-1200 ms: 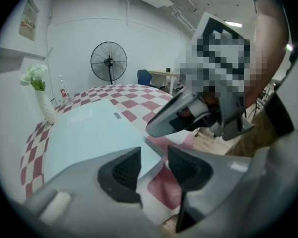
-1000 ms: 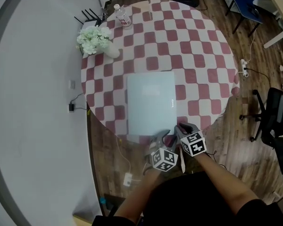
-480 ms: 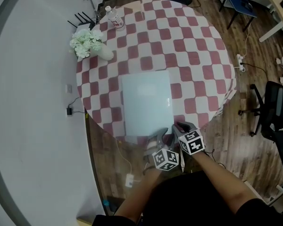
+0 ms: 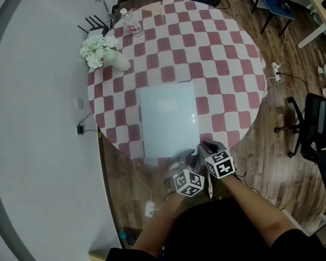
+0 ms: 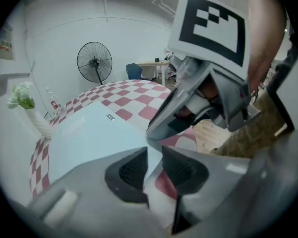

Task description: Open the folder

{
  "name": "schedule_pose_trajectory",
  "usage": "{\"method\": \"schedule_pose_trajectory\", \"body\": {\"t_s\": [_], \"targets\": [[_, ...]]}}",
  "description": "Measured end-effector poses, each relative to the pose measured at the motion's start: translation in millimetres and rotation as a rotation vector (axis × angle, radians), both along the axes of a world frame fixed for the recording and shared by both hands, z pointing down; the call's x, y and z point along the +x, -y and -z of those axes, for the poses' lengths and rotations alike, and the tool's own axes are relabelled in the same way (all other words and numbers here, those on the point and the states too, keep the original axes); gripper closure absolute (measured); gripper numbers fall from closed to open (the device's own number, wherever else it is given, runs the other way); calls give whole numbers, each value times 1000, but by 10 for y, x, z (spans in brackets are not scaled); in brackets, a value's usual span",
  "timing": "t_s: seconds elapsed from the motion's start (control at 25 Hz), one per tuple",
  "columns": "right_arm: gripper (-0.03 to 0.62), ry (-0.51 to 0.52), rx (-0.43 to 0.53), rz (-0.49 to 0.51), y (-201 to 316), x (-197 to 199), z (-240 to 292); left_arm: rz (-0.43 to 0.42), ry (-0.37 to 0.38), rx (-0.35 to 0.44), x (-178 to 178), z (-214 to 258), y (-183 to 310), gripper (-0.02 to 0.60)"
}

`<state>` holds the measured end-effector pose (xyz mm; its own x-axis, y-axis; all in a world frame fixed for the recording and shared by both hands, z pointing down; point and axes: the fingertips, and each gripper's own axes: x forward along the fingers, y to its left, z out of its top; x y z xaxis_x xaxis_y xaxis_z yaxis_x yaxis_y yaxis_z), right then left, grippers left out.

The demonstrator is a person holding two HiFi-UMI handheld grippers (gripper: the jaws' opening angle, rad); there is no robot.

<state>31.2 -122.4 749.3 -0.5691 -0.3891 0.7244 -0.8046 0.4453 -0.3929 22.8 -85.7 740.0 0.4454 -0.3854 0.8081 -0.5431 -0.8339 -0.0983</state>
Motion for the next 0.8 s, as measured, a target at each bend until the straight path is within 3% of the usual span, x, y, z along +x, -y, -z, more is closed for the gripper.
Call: {"method": "schedule_pose_trajectory", "body": {"t_s": [0.4,0.8], "targets": [[522,13,-5,-13,-3,9,1,40,-77,-26,41,247,-18,560],[523,0,-5,-21,-11,4,16,57,-90,28,-32,561,34,578]]}}
